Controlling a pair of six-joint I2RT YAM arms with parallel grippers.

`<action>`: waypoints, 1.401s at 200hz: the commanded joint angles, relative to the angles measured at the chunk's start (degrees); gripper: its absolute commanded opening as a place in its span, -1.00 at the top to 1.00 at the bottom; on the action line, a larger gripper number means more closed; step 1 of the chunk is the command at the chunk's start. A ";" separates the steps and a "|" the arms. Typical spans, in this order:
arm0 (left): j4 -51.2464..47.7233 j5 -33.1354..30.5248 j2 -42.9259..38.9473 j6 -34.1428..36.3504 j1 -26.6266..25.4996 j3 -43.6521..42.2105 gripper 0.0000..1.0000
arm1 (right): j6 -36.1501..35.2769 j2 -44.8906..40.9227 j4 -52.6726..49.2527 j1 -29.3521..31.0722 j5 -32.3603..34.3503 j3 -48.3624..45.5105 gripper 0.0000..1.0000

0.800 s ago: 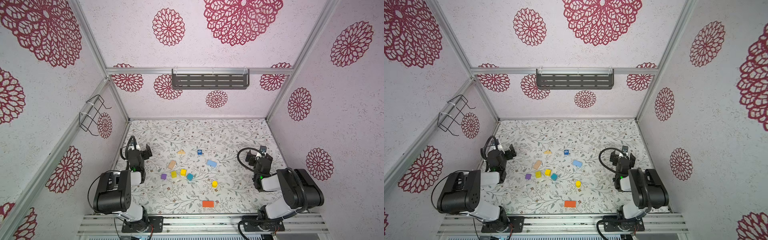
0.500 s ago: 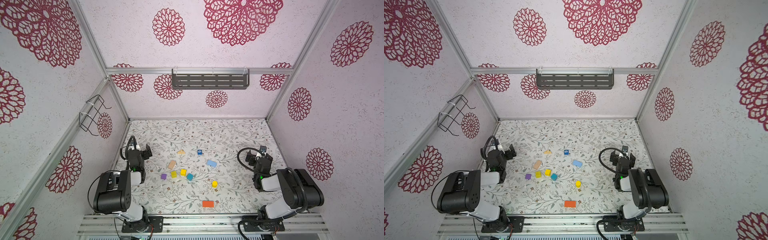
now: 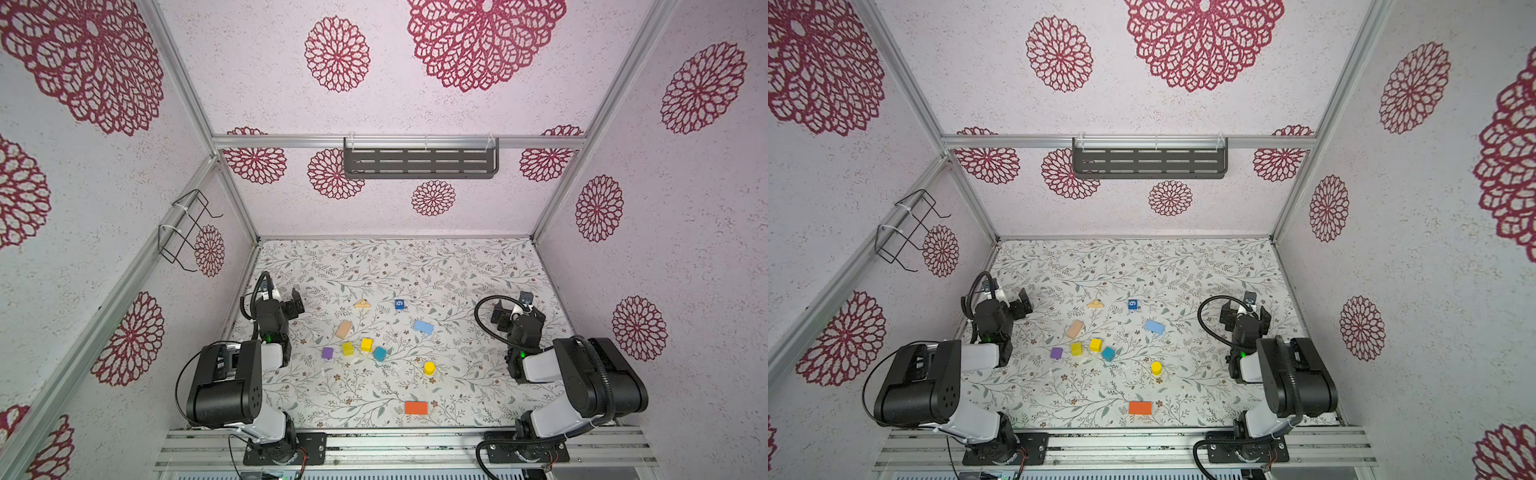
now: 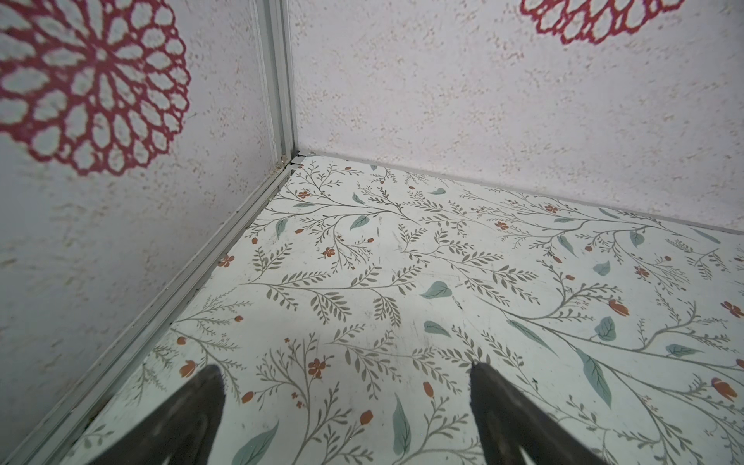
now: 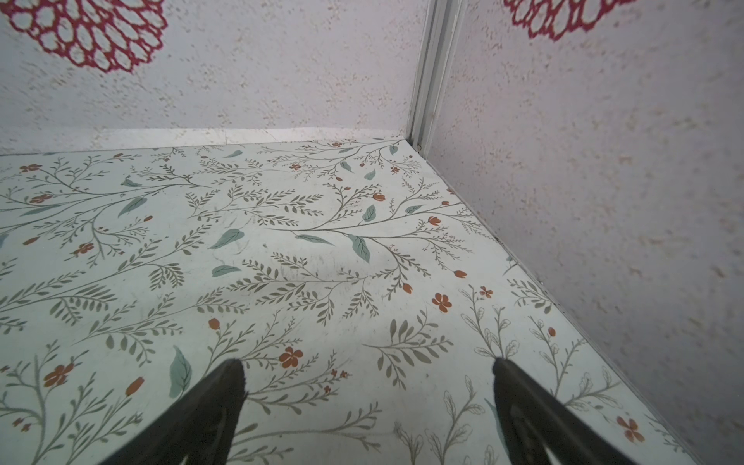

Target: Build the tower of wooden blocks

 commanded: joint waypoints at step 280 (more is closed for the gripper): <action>-99.10 6.50 -24.89 -22.93 -32.67 35.61 -0.95 | 12.00 -17.59 -100.40 31.65 -18.02 39.18 -0.68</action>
